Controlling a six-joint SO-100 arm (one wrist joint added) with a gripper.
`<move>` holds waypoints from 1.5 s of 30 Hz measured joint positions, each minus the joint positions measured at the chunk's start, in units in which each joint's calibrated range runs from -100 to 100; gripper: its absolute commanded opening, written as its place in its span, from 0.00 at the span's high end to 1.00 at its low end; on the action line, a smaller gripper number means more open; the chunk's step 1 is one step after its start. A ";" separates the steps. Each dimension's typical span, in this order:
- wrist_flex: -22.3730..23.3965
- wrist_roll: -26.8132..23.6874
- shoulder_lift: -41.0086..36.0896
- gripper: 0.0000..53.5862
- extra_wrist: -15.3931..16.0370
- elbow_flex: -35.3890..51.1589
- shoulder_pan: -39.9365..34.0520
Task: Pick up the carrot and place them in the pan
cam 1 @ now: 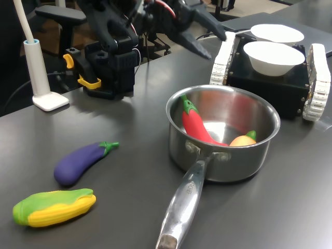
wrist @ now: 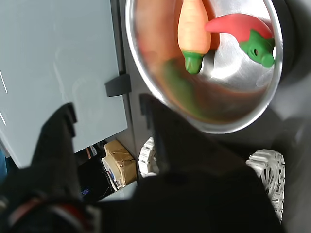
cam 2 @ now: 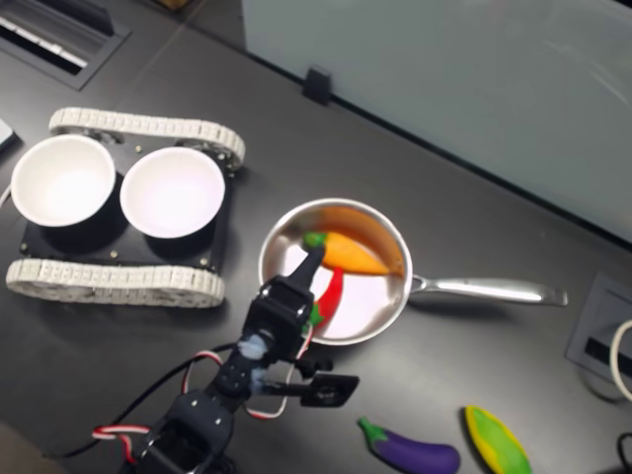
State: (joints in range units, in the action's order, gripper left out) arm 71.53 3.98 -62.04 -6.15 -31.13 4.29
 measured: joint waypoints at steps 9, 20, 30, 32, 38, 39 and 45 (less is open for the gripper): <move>7.22 0.54 -6.31 1.00 0.09 7.33 -1.76; 14.96 -1.32 -14.48 1.00 0.09 8.69 -8.36; 16.49 -1.47 -19.28 1.00 1.56 1.90 -7.81; 16.49 -1.47 -20.20 1.00 2.39 -0.18 -7.81; 16.49 -1.27 -24.33 1.00 3.21 -6.43 -7.59; 16.49 -1.12 -24.75 1.00 3.49 -7.15 -7.26; 16.49 -0.88 -28.45 1.00 4.68 -12.76 -5.83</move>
State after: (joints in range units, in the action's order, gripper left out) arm 88.02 3.10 -90.49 -1.47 -43.89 -1.54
